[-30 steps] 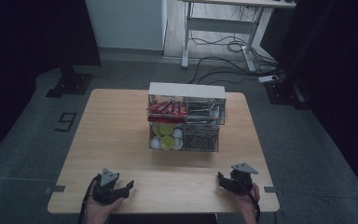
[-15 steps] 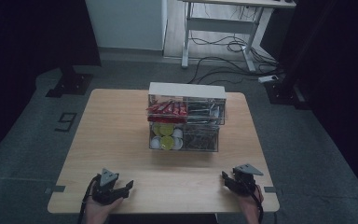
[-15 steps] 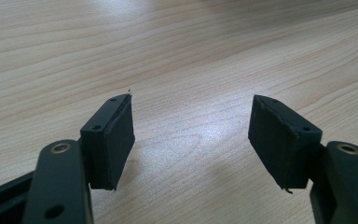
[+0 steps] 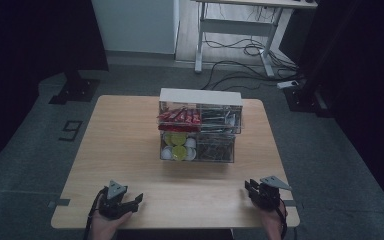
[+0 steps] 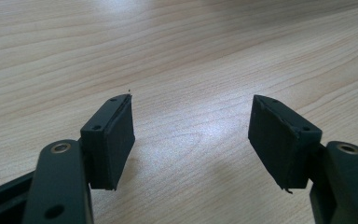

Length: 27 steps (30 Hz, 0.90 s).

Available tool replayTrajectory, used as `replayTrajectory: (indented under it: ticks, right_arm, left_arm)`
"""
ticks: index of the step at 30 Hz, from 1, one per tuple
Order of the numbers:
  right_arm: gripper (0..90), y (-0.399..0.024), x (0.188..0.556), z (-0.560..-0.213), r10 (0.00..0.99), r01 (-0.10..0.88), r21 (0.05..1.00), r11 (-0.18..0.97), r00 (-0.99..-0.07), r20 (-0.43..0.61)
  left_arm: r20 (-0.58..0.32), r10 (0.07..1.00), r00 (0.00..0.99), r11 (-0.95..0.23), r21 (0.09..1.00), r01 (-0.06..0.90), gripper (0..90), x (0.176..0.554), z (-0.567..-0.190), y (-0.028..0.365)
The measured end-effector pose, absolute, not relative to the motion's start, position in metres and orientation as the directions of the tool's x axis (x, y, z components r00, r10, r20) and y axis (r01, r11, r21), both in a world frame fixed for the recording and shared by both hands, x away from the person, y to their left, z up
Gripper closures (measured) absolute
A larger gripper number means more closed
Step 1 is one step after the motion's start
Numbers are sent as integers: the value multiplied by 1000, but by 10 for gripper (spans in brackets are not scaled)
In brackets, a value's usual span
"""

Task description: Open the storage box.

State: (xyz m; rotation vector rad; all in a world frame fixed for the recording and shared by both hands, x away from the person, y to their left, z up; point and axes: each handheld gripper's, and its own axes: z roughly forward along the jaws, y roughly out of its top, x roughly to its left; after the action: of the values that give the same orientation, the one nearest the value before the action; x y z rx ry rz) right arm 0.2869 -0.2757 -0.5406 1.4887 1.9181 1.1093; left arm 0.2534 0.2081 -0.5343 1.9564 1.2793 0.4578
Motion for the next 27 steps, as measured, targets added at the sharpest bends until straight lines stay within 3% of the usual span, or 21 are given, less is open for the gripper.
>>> replayTrajectory:
  ticks: [14,27]
  right_arm:
    - [882,-273,281,-522,921,511,857,60,-359,150]
    - [893,-274,280,-505,911,479,877,38,-378,167]
  left_arm:
    - [-97,894,438,-228,742,630,314,253,-536,207]
    - [-99,895,435,-225,742,632,314,253,-534,208]
